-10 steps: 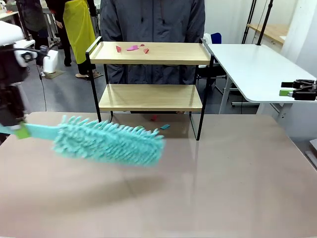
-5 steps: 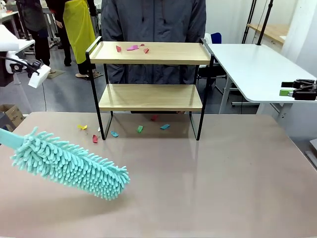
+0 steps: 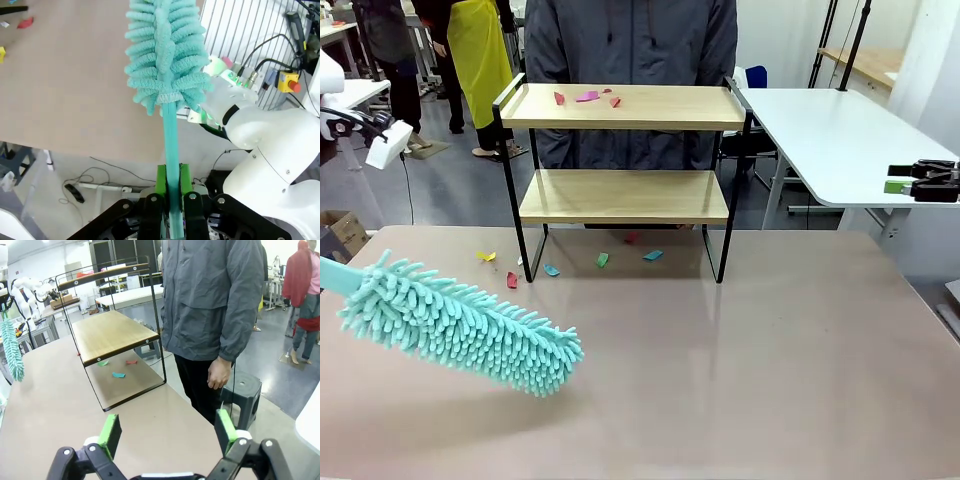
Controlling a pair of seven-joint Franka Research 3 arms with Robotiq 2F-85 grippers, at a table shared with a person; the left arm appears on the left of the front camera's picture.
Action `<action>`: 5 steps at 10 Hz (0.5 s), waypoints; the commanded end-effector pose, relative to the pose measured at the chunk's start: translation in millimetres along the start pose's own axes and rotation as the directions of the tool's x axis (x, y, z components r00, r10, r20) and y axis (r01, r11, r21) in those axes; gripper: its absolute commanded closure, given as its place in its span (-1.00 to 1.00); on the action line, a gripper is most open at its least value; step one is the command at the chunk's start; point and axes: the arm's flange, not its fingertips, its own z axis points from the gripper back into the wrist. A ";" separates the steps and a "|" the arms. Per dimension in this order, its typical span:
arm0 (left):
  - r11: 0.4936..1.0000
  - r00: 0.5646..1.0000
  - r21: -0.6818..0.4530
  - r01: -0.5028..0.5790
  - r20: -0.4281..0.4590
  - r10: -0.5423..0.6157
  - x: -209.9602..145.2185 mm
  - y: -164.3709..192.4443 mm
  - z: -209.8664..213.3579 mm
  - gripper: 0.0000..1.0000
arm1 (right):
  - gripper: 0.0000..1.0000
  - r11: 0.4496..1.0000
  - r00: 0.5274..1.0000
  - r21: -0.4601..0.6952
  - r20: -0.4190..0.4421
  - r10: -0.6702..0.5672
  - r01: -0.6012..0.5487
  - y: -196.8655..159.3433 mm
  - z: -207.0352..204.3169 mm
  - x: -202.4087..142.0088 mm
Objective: Clean the shelf.
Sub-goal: Clean the specific section of the Shelf indicated by the human with the Duster.
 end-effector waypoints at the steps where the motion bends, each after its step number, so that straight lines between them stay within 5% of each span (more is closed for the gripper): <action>1: 1.000 1.000 -0.012 -0.001 0.021 0.001 -1.9 -0.7 -2.2 0.74 | -1.00 1.000 1.000 0.001 -0.002 0.006 -0.006 0.4 -1.4 2.7; 5: 1.000 1.000 -0.012 -0.001 0.021 0.001 -1.9 -0.7 -2.2 0.74 | -1.00 1.000 1.000 0.001 -0.002 0.006 -0.006 0.4 -1.4 2.7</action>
